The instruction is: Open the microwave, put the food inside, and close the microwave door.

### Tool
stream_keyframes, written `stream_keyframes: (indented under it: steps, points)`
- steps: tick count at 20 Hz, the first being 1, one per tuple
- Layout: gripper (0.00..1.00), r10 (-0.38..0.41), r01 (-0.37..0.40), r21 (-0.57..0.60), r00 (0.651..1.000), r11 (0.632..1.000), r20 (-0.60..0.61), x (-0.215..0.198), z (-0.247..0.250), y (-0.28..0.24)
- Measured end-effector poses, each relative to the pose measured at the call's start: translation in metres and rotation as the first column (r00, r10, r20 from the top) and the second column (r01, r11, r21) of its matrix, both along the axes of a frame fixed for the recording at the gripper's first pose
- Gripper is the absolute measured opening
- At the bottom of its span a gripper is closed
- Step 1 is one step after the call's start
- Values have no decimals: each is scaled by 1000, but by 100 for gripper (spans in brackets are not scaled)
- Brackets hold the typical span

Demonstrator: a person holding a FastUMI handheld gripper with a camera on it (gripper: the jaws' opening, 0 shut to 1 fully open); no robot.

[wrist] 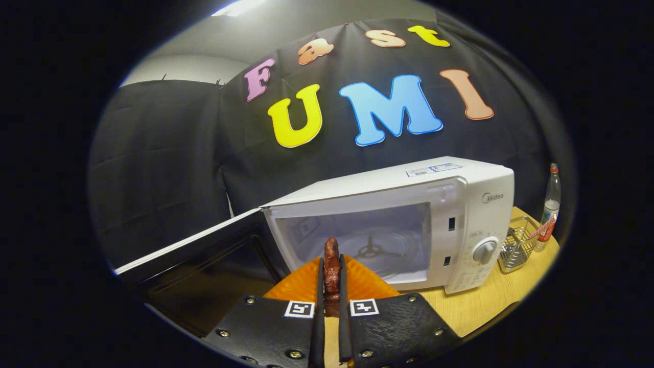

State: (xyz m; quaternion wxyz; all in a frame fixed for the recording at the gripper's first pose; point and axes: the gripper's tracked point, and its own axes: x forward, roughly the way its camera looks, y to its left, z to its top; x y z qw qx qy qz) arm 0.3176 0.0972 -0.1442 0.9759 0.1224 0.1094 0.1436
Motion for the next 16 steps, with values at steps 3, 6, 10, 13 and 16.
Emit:
stream_keyframes:
  steps: [3, 6, 10, 13, 16]
  points:
    - [11, -26, 26, -1, 1000, 1000, -17, 33, -16, 3]
    - [11, -54, 55, 16, 998, 998, -29, 60, -25, 2]
    - [11, -70, 72, 48, 997, 996, -38, 90, -32, 9]
    - [11, -87, 88, 37, 996, 995, -10, 111, -28, 16]
    - [11, -116, 116, -7, 993, 993, 28, 128, -31, 19]
